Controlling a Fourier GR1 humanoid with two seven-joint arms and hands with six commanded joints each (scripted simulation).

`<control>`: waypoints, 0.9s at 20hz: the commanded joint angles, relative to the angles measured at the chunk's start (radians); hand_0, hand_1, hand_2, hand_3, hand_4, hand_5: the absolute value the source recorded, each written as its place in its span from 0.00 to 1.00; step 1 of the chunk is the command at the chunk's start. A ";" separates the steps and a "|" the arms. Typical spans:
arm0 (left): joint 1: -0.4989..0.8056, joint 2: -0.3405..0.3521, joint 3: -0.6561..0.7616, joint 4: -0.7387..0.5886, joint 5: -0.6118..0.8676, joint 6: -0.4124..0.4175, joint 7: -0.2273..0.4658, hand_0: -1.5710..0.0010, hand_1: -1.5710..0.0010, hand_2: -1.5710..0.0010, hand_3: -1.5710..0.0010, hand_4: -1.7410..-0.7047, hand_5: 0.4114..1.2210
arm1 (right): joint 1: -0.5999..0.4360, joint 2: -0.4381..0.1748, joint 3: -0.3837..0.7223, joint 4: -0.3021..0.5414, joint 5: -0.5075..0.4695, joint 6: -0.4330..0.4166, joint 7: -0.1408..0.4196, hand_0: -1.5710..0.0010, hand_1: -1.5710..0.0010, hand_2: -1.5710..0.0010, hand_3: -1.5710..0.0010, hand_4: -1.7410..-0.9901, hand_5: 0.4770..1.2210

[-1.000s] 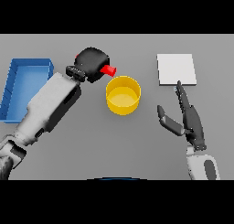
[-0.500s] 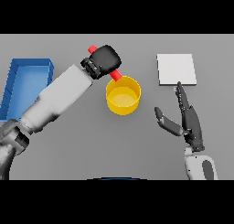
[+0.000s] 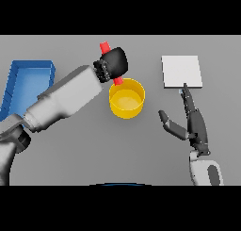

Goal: Pick up the red beaker and tilt it to pour out 1 green nut into yellow bowl. Pick up the yellow bowl and place it on the metallic measuring scale.

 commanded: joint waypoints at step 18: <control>-0.394 0.060 0.046 0.202 -0.131 0.096 -0.079 0.00 0.00 0.00 0.00 0.02 1.00 | -0.013 0.006 0.013 0.004 0.020 -0.008 -0.016 1.00 1.00 1.00 1.00 0.82 0.10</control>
